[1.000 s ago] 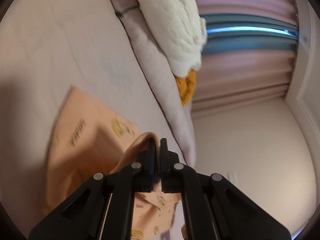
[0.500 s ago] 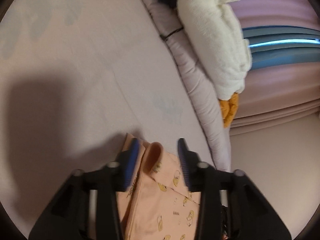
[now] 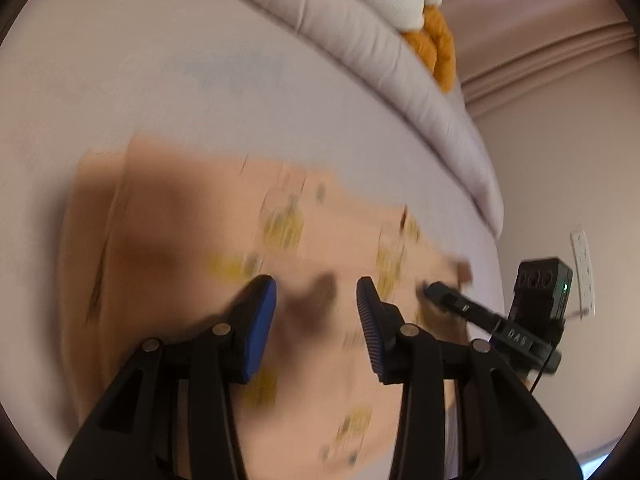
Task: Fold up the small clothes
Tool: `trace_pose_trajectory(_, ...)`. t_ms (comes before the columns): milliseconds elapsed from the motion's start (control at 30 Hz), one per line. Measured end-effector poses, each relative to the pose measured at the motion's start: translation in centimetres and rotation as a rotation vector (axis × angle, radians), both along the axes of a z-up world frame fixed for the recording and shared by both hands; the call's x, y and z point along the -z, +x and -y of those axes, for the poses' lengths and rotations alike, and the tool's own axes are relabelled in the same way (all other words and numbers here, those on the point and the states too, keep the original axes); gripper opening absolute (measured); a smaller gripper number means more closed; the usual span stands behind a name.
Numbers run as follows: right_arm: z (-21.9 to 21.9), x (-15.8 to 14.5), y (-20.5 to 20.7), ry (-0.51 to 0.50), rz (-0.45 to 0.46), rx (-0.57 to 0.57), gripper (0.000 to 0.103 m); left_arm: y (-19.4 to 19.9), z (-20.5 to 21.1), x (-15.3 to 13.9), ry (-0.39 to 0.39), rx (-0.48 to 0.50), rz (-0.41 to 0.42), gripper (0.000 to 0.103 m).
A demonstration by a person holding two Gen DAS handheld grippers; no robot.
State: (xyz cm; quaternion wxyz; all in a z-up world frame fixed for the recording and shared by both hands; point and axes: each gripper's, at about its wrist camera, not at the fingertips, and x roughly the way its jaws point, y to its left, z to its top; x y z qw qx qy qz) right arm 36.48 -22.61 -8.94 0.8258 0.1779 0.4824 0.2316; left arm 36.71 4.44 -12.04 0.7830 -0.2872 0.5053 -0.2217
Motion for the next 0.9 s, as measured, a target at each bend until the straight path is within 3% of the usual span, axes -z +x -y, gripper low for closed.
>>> trace_pose_trajectory(133, 0.9, -1.0, 3.2, 0.055, 0.083, 0.126, 0.029, 4.0, -1.2, -0.6, -0.135, -0.169, 0.037, 0.040)
trace_pose_trajectory(267, 3.6, -2.7, 4.0, 0.148, 0.149, 0.268, 0.029, 4.5, -3.1, -2.3, -0.156, -0.282, 0.091, 0.040)
trace_pose_trajectory(367, 5.6, -3.0, 2.6, 0.173, 0.145, 0.272, 0.029, 3.0, -4.1, -3.1, -0.101, -0.234, 0.106, 0.040)
trace_pose_trajectory(467, 6.5, -2.7, -0.4, 0.127, 0.124, 0.236, 0.029, 0.5, -6.0, -3.5, -0.048, -0.178, 0.109, 0.040)
trace_pose_trajectory(700, 8.9, -1.9, -8.1, 0.100, 0.108, 0.200, 0.029, -6.3, -10.8, -2.6, -0.019, -0.160, 0.129, 0.042)
trace_pose_trajectory(900, 8.9, -1.3, -11.4, 0.088, 0.089, 0.206, 0.035, -9.4, -9.7, -0.7, -0.026, -0.076, 0.099, 0.042)
